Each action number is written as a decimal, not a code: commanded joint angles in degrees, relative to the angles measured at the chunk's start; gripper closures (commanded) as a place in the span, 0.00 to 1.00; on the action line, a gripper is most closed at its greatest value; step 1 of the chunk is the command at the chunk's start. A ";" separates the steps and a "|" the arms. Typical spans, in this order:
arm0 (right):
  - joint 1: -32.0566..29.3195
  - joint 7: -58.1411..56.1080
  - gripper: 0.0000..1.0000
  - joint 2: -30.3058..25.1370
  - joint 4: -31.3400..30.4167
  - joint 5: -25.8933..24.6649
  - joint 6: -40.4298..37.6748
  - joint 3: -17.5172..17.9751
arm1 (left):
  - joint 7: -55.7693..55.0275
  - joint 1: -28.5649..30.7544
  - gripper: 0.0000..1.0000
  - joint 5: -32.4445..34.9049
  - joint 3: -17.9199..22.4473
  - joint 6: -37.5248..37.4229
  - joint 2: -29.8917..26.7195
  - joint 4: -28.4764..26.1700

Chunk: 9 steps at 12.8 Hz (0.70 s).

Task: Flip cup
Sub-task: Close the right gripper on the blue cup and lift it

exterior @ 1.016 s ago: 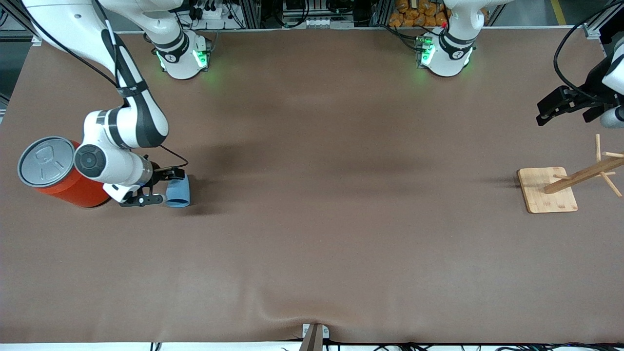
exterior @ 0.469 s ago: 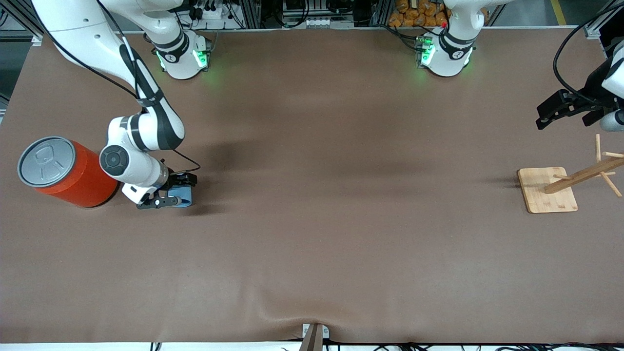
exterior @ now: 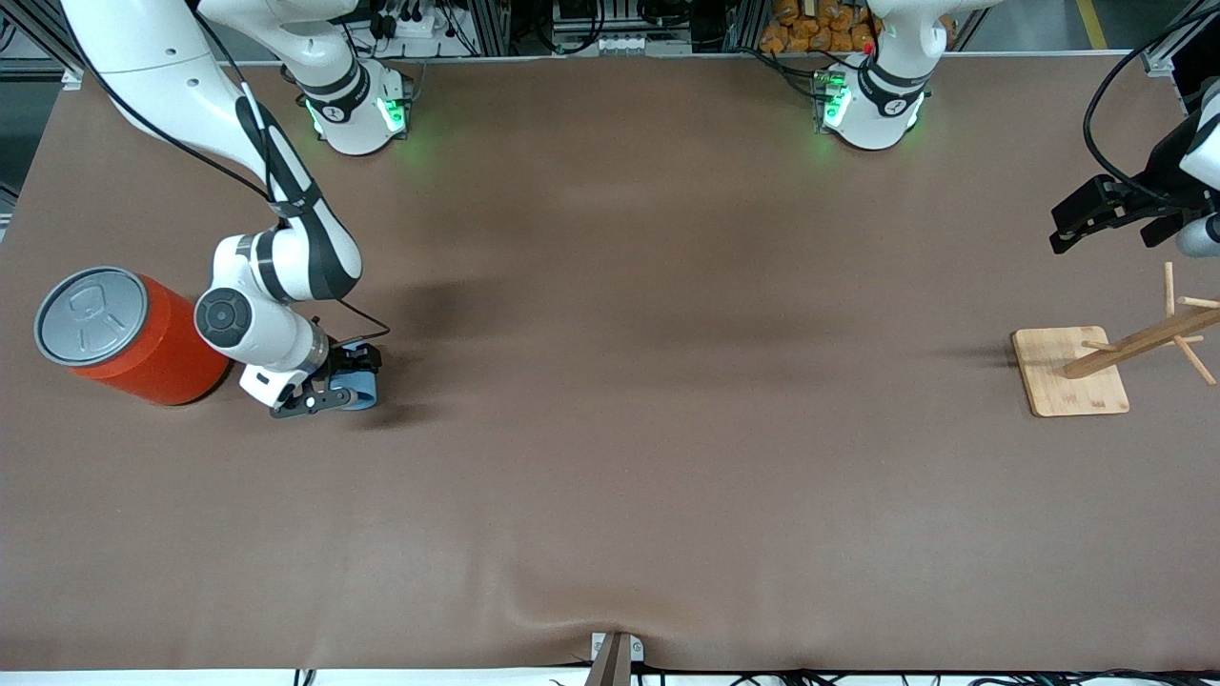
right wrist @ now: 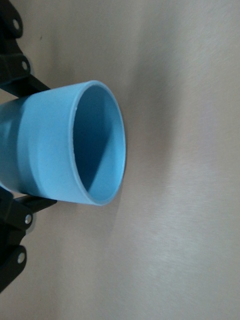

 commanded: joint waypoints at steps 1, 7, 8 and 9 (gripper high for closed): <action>0.53 -1.37 1.00 -0.13 9.48 0.83 -10.79 3.26 | 0.88 0.63 0.00 0.57 -0.36 0.47 -0.07 0.48; 8.17 -2.76 1.00 4.69 25.48 1.80 -15.75 10.48 | 0.88 0.63 0.00 0.39 -0.36 0.99 -0.07 0.22; 10.36 -4.86 0.99 6.97 29.26 1.71 -15.66 12.23 | 0.88 0.63 0.00 0.39 -0.36 1.43 -0.07 0.04; 13.95 -4.97 0.99 9.95 33.99 1.45 -16.10 13.03 | 0.88 0.55 0.00 0.31 -0.36 1.43 -0.07 0.04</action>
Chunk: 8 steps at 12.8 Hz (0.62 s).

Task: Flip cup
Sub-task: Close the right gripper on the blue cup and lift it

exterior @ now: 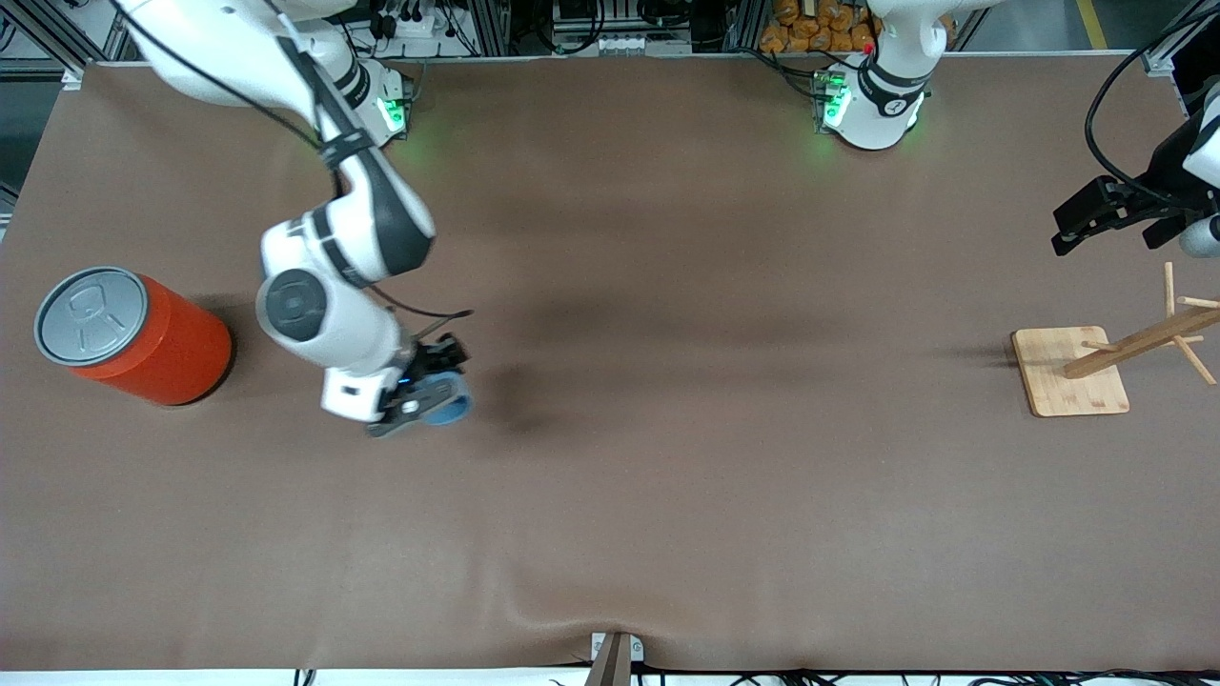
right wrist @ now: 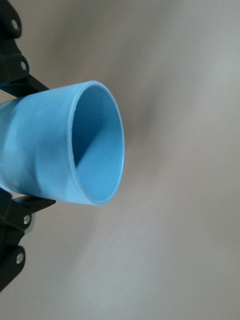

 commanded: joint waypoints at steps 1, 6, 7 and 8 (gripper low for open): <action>8.50 -2.05 0.99 9.11 13.31 -0.21 -1.29 1.51 | 0.88 0.60 0.00 0.31 -0.38 0.79 -0.07 0.05; 21.26 -12.06 1.00 14.93 20.72 -14.42 -0.50 1.24 | 0.88 0.51 0.00 0.22 -0.38 0.79 0.10 -0.04; 23.63 -15.12 1.00 16.06 21.07 -18.36 -0.32 1.16 | 0.88 0.43 0.00 0.22 -0.38 0.88 0.19 -0.04; 25.57 -15.15 1.00 17.21 21.07 -20.41 -0.23 1.15 | 0.88 0.42 0.00 0.22 -0.38 1.14 0.36 -0.04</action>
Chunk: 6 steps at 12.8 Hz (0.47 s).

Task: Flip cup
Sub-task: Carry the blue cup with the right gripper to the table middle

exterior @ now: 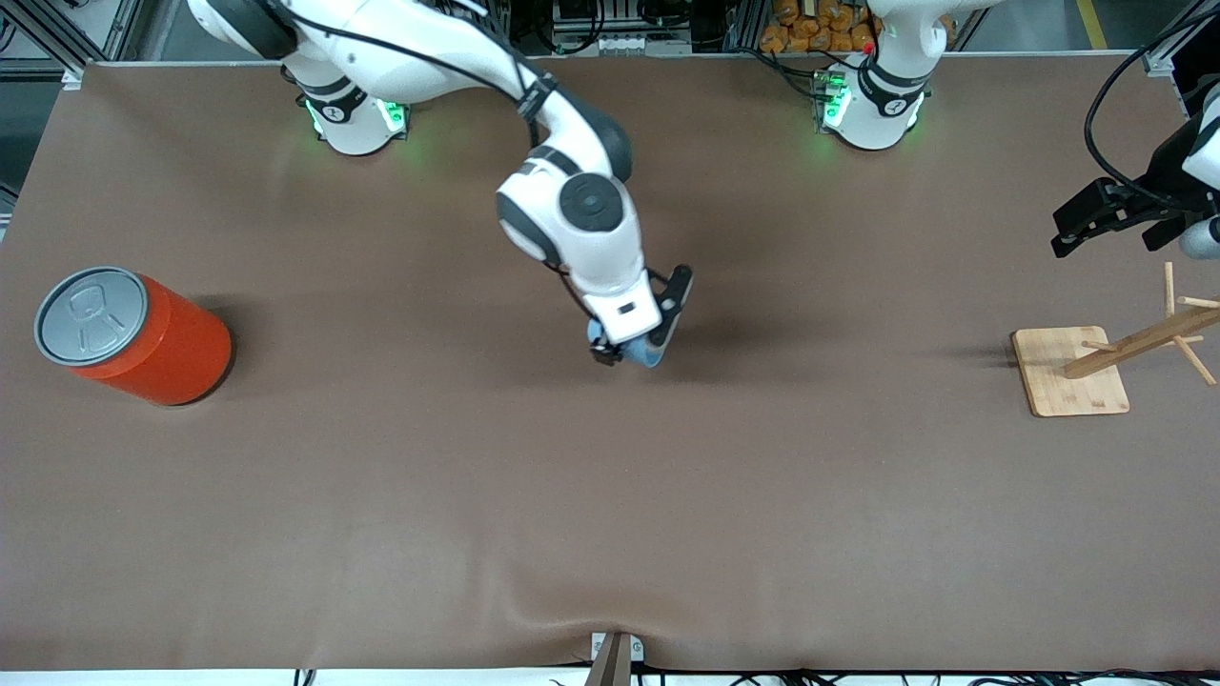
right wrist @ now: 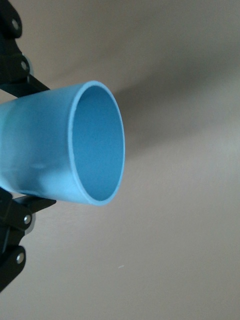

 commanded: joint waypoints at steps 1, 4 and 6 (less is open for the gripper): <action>4.38 -3.03 1.00 4.44 3.20 -5.40 -0.06 -0.53 | 0.88 0.44 0.00 0.22 -0.33 0.84 0.22 0.07; 8.16 2.65 1.00 6.91 3.03 -7.95 0.38 -1.76 | 0.62 0.44 0.00 0.13 -0.33 0.93 0.66 -0.02; 9.75 3.12 1.00 8.67 3.11 -8.31 1.86 -2.20 | 0.71 0.44 0.00 0.13 -0.33 1.01 1.45 -0.02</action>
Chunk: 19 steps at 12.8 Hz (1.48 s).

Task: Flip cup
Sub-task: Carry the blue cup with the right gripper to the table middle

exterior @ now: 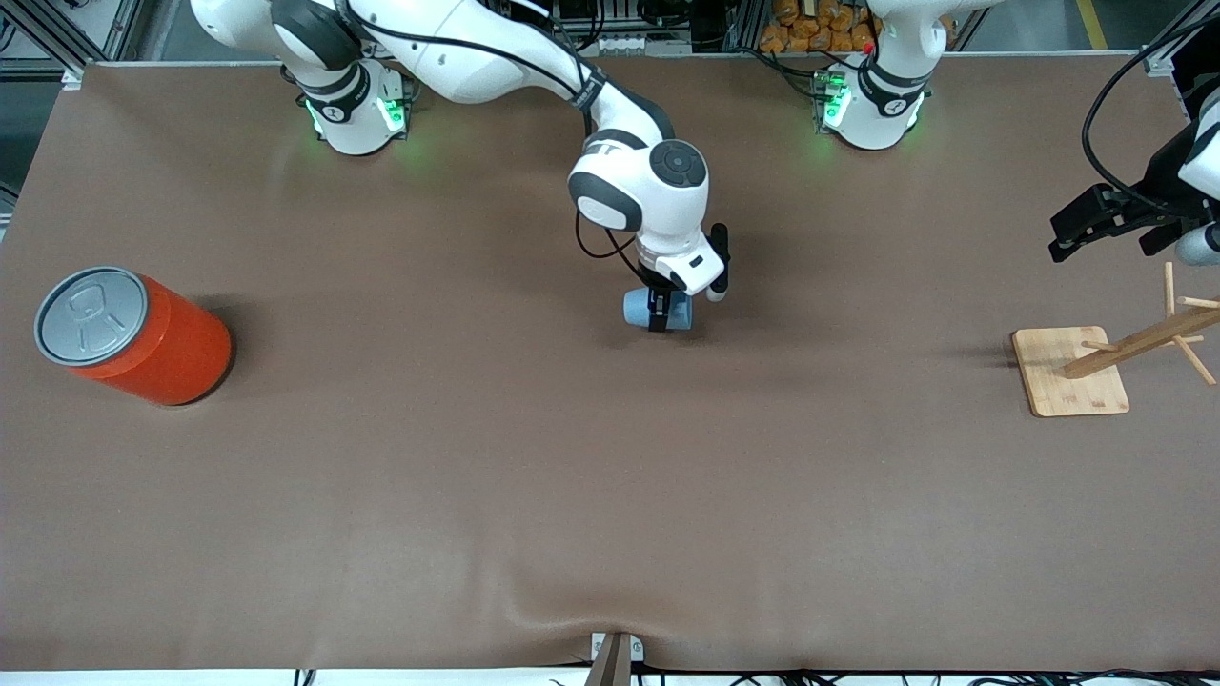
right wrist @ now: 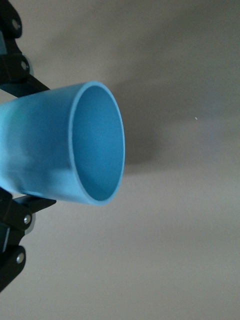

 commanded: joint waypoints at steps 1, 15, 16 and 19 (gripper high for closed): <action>1.55 1.38 1.00 2.61 2.44 -1.91 1.18 -1.04 | 0.62 0.36 0.00 0.13 -0.32 1.09 0.81 0.06; 2.96 2.25 0.00 4.90 2.00 -3.05 3.47 -2.62 | -1.14 0.36 0.00 -10.92 -1.03 2.76 3.36 -5.99; 2.87 2.25 0.00 4.81 1.91 -3.05 3.30 -2.62 | -1.57 0.36 0.00 -12.94 -1.03 3.02 4.32 -6.52; 2.61 2.17 0.00 4.64 1.91 -3.05 3.38 -2.62 | -1.67 0.36 0.00 -23.30 -1.03 6.78 5.12 -12.31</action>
